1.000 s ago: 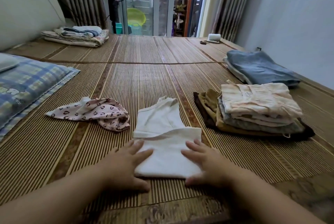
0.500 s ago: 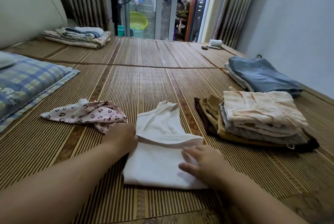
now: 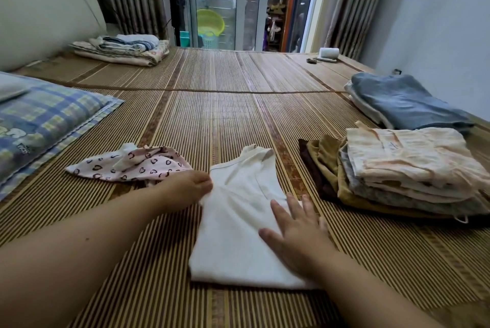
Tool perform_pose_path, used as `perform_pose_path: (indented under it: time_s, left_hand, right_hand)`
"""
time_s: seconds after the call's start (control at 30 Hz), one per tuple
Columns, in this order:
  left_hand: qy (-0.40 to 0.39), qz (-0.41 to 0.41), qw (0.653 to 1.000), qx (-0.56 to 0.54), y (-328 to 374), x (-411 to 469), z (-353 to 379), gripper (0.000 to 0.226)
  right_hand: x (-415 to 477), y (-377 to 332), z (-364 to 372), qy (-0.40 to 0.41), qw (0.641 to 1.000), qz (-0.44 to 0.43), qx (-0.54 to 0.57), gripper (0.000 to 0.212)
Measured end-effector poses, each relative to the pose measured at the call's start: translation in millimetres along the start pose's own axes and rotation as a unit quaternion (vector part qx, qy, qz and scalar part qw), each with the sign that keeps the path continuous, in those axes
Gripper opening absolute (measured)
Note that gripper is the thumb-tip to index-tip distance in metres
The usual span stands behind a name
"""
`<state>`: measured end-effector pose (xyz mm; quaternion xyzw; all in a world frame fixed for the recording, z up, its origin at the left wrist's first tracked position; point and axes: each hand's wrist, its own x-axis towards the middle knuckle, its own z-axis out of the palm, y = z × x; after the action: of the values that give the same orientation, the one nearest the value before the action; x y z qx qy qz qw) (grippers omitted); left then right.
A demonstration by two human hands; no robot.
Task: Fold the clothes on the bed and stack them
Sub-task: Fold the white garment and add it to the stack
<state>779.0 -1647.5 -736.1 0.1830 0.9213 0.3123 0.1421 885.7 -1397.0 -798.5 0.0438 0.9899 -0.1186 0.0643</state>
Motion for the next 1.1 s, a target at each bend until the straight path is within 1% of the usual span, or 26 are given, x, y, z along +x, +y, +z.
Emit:
perform_pose_path:
  time_s: [0.03, 0.07, 0.1, 0.13, 0.17, 0.2, 0.23, 0.3, 0.37, 0.4, 0.43, 0.47, 0.5, 0.57, 0.6, 0.67, 0.7, 0.73, 0.8, 0.87, 0.9, 0.93, 1.0, 1.03, 1.07, 1.1]
  left_hand:
    - [0.025, 0.005, 0.994, 0.102, -0.6, 3.9, 4.1, 0.016]
    - [0.052, 0.006, 0.986, 0.156, -0.6, 5.2, 8.4, 0.015]
    - [0.077, 0.007, 0.984, 0.162, -0.6, 3.8, 12.6, 0.02]
    - [0.092, 0.011, 0.985, 0.144, 0.0, -0.5, 14.8, 0.026]
    - [0.1, 0.037, 0.985, 0.137, 0.9, -7.7, 15.7, 0.031]
    - [0.091, 0.084, 0.98, 0.157, 2.2, -17.3, 15.6, 0.037]
    - [0.067, 0.139, 0.97, 0.19, 3.0, -27.7, 15.9, 0.044]
    - [-0.033, 0.23, 0.94, 0.251, 5.5, -50.0, 19.5, 0.069]
    - [-0.143, 0.26, 0.903, 0.31, 5.5, -69.7, 28.3, 0.087]
    - [-0.171, 0.257, 0.892, 0.331, 3.9, -76.7, 33.8, 0.09]
    - [-0.173, 0.247, 0.889, 0.345, 1.7, -81.8, 39.5, 0.088]
    - [-0.154, 0.239, 0.893, 0.35, 0.7, -86.8, 44.2, 0.082]
    - [-0.123, 0.23, 0.899, 0.351, 0.0, -90.3, 47.9, 0.073]
    - [-0.068, 0.206, 0.903, 0.371, 3.7, -96.3, 51.4, 0.059]
    - [-0.052, 0.193, 0.902, 0.383, 7.2, -98.2, 53.1, 0.054]
    - [-0.025, 0.169, 0.906, 0.388, 18.5, -102.8, 54.0, 0.041]
    - [-0.006, 0.15, 0.916, 0.373, 25.8, -106.2, 52.2, 0.032]
    - [0.012, 0.124, 0.931, 0.344, 32.2, -108.4, 48.6, 0.026]
    - [0.016, 0.062, 0.964, 0.258, 43.3, -111.6, 34.3, 0.017]
    - [-0.023, 0.01, 0.992, 0.121, 49.6, -115.9, 15.7, 0.012]
    - [-0.053, -0.014, 0.998, 0.039, 51.3, -118.4, 6.4, 0.011]
    - [-0.088, -0.036, 0.995, -0.041, 52.6, -121.5, -2.4, 0.012]
    - [-0.162, -0.065, 0.973, -0.151, 51.6, -126.6, -17.7, 0.014]
    - [-0.185, -0.066, 0.965, -0.176, 49.7, -127.5, -23.7, 0.014]
    - [-0.191, -0.062, 0.961, -0.189, 47.8, -127.2, -28.2, 0.014]
    - [-0.179, -0.061, 0.962, -0.196, 46.9, -125.6, -31.2, 0.013]
  right_hand:
    - [0.1, 0.6, -0.1, -0.003, 1.0, -0.001, 0.001, 0.089]
    - [-0.3, 1.3, -1.0, -0.009, 1.0, -0.003, 0.004, 0.087]
    - [-0.6, 2.7, -2.5, -0.016, 1.0, -0.006, 0.011, 0.085]
    - [-1.0, 4.2, -5.2, -0.023, 0.999, -0.014, 0.019, 0.084]
    - [-2.1, 6.7, -9.1, -0.029, 0.999, -0.025, 0.026, 0.083]
    - [-4.5, 9.9, -13.9, -0.033, 0.998, -0.043, 0.025, 0.083]
    - [-8.5, 13.7, -19.4, -0.033, 0.997, -0.066, 0.018, 0.08]
    - [-19.3, 22.0, -31.2, -0.032, 0.991, -0.13, 0.005, 0.071]
    - [-34.7, 27.8, -41.8, -0.042, 0.979, -0.199, 0.004, 0.069]
    - [-41.8, 30.5, -45.5, -0.046, 0.974, -0.22, 0.0, 0.073]
    - [-47.5, 32.9, -47.8, -0.046, 0.971, -0.233, -0.009, 0.076]
    - [-53.7, 34.5, -49.0, -0.038, 0.97, -0.24, -0.023, 0.075]
    - [-57.7, 35.8, -48.9, -0.024, 0.968, -0.248, -0.035, 0.068]
    - [-64.3, 37.3, -46.7, 0.017, 0.964, -0.261, -0.055, 0.048]
    - [-66.2, 35.6, -46.0, 0.025, 0.964, -0.256, -0.065, 0.041]
    - [-69.5, 29.1, -50.6, 0.02, 0.975, -0.211, -0.07, 0.031]
    - [-70.5, 24.9, -56.5, 0.014, 0.981, -0.185, -0.051, 0.022]
    - [-70.4, 21.8, -64.2, 0.001, 0.987, -0.159, -0.006, 0.015]
    - [-71.7, 19.0, -83.5, -0.043, 0.984, -0.113, 0.132, 0.021]
    - [-73.7, 20.9, -102.8, -0.108, 0.953, -0.101, 0.263, 0.019]
    - [-74.1, 22.8, -110.3, -0.14, 0.934, -0.109, 0.31, 0.016]
    - [-73.8, 24.6, -116.2, -0.177, 0.911, -0.12, 0.352, 0.016]
    - [-67.8, 27.6, -123.8, -0.226, 0.873, -0.128, 0.413, 0.03]
    - [-62.7, 26.5, -125.9, -0.224, 0.862, -0.124, 0.437, 0.037]
    - [-56.7, 23.7, -127.5, -0.205, 0.857, -0.117, 0.458, 0.042]
    - [-49.9, 19.2, -127.9, -0.173, 0.855, -0.103, 0.478, 0.044]
